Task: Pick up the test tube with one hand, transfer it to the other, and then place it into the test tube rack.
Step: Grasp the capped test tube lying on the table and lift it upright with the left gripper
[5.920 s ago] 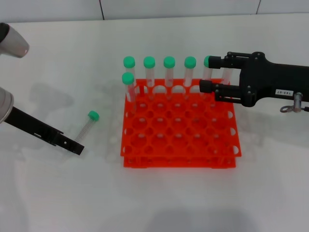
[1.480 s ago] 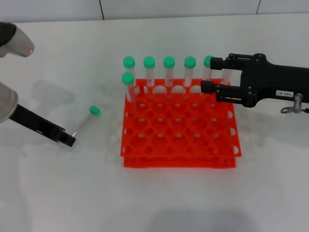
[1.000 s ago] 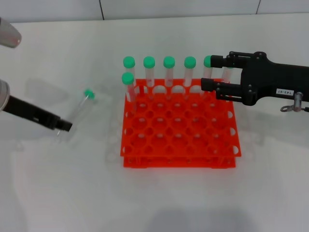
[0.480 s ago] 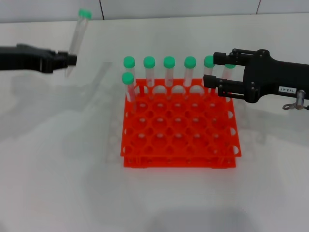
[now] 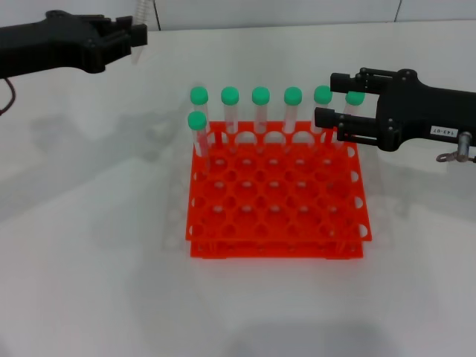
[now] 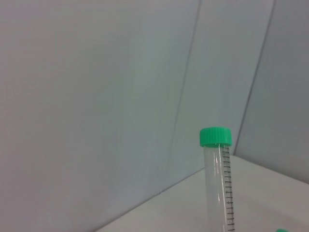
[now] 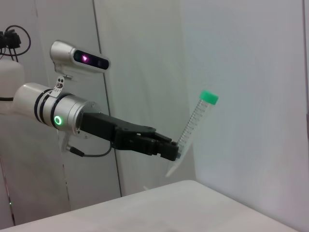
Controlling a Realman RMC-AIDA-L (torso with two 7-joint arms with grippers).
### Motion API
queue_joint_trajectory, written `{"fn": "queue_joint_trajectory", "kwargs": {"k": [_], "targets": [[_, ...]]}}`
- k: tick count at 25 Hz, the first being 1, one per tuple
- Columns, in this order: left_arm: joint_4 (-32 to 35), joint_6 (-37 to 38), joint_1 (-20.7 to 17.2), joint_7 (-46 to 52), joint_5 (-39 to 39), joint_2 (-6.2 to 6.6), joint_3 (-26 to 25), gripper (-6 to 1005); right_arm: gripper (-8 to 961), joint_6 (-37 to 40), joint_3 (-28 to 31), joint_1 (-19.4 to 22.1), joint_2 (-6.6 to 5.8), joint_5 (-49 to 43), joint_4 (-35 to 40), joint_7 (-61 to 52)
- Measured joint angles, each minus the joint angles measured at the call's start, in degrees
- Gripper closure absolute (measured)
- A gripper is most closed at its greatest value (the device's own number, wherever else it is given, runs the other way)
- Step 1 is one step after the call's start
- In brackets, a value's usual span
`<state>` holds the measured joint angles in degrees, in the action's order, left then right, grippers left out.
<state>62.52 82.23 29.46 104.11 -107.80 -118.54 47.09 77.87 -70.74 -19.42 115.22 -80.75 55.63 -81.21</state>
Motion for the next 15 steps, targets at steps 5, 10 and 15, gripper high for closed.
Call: {"fn": "queue_joint_trajectory", "kwargs": {"k": [5,10,15], "targets": [[-4.41,-0.11,1.23,-5.36,3.33,-0.33,0.85,804,318,-0.07,0.52,0.00,0.00,0.04,0.06,0.00],[-9.76,-0.15,3.70,-10.51,4.27,-0.31,1.24,804,319,0.13,0.61,0.00,0.00,0.16,0.38,0.00],[-12.99,-0.18,5.53,-13.05,4.19,-0.34,1.73,804,318,0.22,0.61,-0.01,0.00,0.31,0.51,-0.01]]}}
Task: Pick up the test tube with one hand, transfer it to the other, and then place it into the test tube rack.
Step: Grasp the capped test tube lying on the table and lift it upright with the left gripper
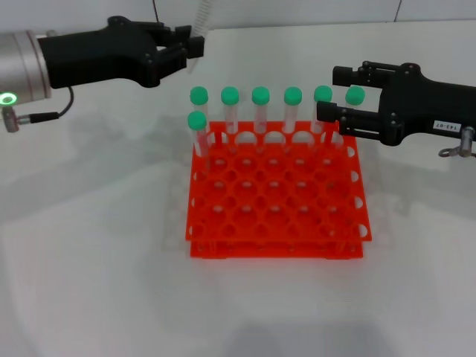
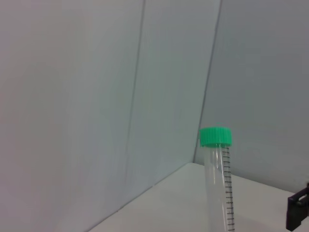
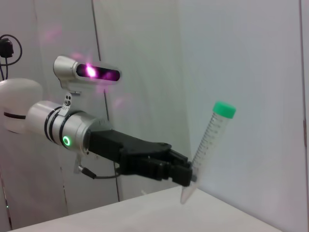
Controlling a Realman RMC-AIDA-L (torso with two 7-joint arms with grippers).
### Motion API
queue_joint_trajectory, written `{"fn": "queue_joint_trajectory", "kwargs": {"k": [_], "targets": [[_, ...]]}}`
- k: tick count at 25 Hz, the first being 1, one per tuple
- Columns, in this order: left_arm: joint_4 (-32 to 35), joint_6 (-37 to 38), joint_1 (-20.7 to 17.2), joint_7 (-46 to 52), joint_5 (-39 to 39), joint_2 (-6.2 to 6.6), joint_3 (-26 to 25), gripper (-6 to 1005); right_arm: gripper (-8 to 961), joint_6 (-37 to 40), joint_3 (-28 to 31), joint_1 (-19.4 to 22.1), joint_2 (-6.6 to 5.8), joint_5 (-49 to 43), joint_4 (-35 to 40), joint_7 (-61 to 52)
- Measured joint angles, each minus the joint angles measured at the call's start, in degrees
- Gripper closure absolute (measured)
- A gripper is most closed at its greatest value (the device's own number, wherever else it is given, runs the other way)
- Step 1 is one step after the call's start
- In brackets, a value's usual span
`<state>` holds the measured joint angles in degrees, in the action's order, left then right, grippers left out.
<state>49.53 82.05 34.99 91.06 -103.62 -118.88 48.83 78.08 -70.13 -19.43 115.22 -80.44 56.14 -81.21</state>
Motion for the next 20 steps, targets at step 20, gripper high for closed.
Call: {"fn": "queue_joint_trajectory", "kwargs": {"k": [20], "targets": [[-5.69,0.27,2.54,-6.19,0.00,-0.12,5.79,805,319,0.29,0.56,0.06,-0.06,0.29,0.03,0.55]]}}
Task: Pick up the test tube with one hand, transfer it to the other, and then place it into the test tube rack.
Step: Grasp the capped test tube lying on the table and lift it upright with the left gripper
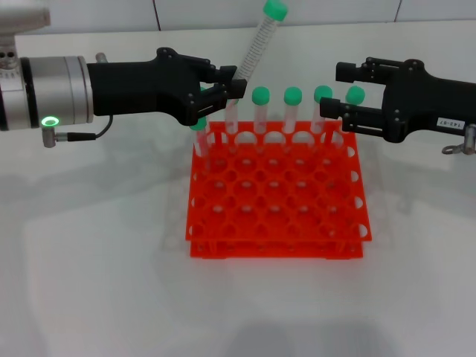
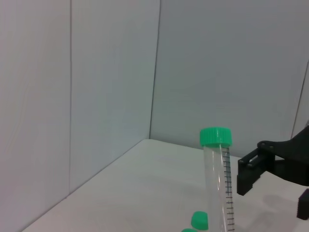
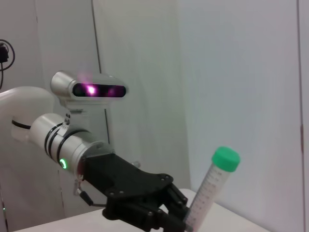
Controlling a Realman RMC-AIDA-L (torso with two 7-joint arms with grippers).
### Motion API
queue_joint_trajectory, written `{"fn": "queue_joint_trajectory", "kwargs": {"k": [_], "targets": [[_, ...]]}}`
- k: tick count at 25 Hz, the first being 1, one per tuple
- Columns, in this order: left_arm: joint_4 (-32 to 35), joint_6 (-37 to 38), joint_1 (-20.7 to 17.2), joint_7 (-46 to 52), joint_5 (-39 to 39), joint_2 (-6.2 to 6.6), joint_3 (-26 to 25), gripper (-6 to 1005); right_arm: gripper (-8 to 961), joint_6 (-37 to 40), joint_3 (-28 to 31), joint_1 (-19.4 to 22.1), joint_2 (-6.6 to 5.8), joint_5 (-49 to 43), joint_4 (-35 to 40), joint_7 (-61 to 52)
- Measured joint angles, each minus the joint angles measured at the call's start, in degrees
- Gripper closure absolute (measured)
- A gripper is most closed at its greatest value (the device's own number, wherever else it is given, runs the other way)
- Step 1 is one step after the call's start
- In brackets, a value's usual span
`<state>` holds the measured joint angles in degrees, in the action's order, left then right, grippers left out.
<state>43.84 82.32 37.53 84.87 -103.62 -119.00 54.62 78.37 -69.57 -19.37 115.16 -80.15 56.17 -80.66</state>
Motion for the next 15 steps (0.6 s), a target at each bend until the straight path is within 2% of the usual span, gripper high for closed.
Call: {"fn": "queue_joint_trajectory", "kwargs": {"k": [15], "targets": [[-4.11,0.45,-0.61,-9.06,2.00,-0.18,-0.04,805,320,0.00,1.77,-0.18,-0.03,0.00,0.18,0.78]]}}
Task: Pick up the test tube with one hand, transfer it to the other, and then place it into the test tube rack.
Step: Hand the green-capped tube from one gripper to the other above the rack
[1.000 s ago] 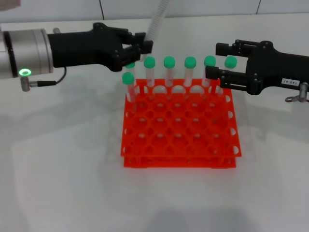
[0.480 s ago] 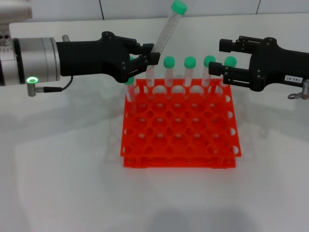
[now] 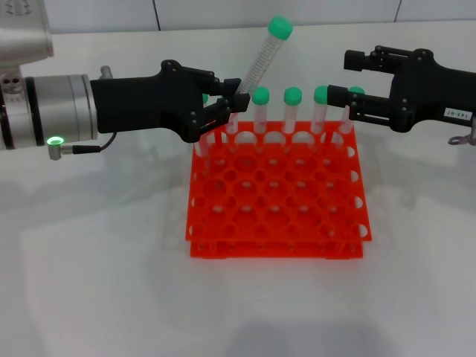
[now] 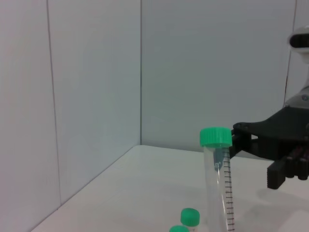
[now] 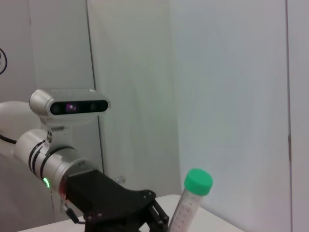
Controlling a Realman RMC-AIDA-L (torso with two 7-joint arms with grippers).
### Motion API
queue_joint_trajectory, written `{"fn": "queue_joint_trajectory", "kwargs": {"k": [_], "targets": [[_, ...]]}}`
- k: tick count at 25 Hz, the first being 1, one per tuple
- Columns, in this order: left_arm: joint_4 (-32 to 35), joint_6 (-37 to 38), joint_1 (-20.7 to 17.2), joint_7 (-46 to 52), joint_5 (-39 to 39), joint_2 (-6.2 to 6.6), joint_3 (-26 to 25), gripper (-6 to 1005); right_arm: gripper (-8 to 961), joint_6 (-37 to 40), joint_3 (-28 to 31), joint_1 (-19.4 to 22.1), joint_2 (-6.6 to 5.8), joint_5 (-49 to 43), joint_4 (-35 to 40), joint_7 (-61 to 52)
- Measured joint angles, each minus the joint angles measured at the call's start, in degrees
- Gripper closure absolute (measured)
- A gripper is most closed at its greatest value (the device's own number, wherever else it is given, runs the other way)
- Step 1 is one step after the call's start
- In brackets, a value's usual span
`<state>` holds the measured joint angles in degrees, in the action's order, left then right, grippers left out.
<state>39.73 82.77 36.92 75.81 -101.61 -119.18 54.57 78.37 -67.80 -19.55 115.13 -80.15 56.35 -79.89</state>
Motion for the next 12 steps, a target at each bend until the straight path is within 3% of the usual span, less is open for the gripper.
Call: {"fn": "queue_joint_trajectory", "kwargs": {"k": [12], "targets": [[-1.52,-0.17,-0.08,-4.66,0.65,0.00,-0.02,805,320,-0.32,0.37,-0.49,0.00,-0.01,0.01,0.10]]}}
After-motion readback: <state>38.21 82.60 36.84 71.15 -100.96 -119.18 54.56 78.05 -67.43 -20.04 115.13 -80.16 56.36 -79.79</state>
